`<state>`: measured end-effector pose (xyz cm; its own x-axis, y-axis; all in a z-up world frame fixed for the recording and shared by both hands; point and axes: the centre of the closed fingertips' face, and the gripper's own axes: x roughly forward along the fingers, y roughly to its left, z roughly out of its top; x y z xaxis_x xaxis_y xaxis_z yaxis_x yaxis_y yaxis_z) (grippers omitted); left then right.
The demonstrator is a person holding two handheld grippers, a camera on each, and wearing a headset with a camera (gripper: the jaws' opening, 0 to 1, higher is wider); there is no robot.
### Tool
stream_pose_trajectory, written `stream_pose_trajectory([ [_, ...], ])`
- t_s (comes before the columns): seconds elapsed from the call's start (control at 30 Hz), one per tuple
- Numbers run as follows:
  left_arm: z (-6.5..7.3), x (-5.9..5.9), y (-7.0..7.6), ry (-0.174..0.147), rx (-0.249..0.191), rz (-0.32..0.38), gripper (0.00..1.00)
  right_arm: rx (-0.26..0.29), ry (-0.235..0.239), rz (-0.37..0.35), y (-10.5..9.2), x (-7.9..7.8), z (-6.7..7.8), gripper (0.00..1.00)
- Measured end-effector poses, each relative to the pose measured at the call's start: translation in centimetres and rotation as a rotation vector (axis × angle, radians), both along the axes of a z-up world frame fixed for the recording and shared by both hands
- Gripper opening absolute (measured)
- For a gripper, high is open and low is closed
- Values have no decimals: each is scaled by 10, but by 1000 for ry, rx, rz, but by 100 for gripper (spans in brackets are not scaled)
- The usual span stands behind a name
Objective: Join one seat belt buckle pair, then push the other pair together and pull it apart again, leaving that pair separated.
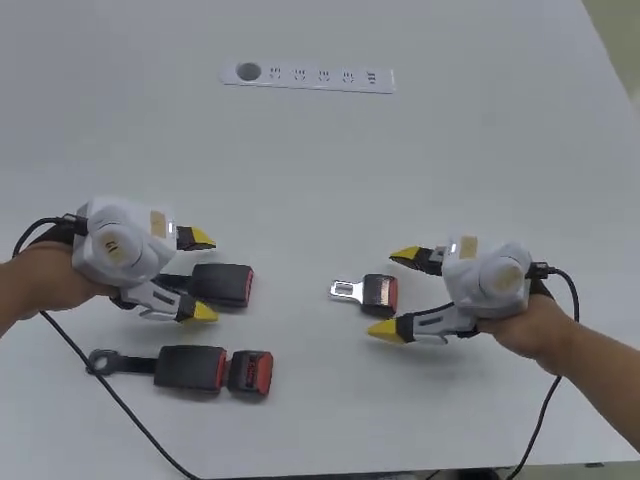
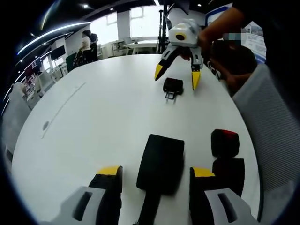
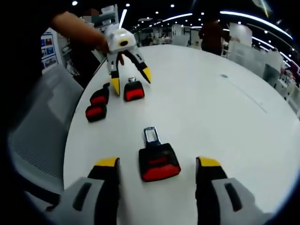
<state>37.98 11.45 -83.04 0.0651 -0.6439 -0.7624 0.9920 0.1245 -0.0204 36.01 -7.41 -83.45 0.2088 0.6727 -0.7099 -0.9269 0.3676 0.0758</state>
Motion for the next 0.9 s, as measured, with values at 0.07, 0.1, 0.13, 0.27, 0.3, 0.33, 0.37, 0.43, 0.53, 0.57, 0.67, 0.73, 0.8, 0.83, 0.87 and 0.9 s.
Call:
stream_pose_trajectory([
  [0.07,-3,-2,0,13,-1,-13,54,-14,14,17,-1,-2,-3,59],
  [0.1,-5,-5,0,19,7,-29,53,-17,12,31,0,-4,-3,58],
  [0.13,-7,-5,1,20,13,-26,53,-19,14,37,1,-5,-4,58],
  [0.27,-3,7,1,12,-4,-21,46,-41,-8,60,1,-4,-8,55],
  [0.3,-2,5,0,14,-7,-35,45,-30,4,54,2,-3,-7,53],
  [0.33,-2,3,1,17,-5,-48,43,-25,10,54,3,-3,-7,52],
  [0.37,-2,2,0,13,-5,-63,40,-25,5,63,4,-2,-8,51],
  [0.43,-3,1,-1,13,-11,-65,37,-36,-19,89,3,-2,-8,49],
  [0.53,-4,1,0,16,-9,-70,36,-34,-32,81,1,2,-9,44],
  [0.57,-4,2,0,15,-7,-73,36,-44,-53,98,-1,5,-9,38],
  [0.67,-5,2,-2,9,1,-95,36,-22,-60,112,-1,3,-7,37],
  [0.73,-5,2,-2,10,-2,-103,36,-8,-55,115,-2,3,-8,37],
  [0.8,-6,2,-3,11,-5,-107,36,3,-60,126,-3,2,-8,36],
  [0.83,-6,2,-4,10,-5,-110,35,12,-57,124,-4,2,-8,36],
  [0.87,-6,2,-5,11,-3,-117,35,21,-51,123,-4,3,-7,36],
  [0.9,-6,2,-5,11,-1,-119,35,22,-52,125,-4,2,-7,36],
])
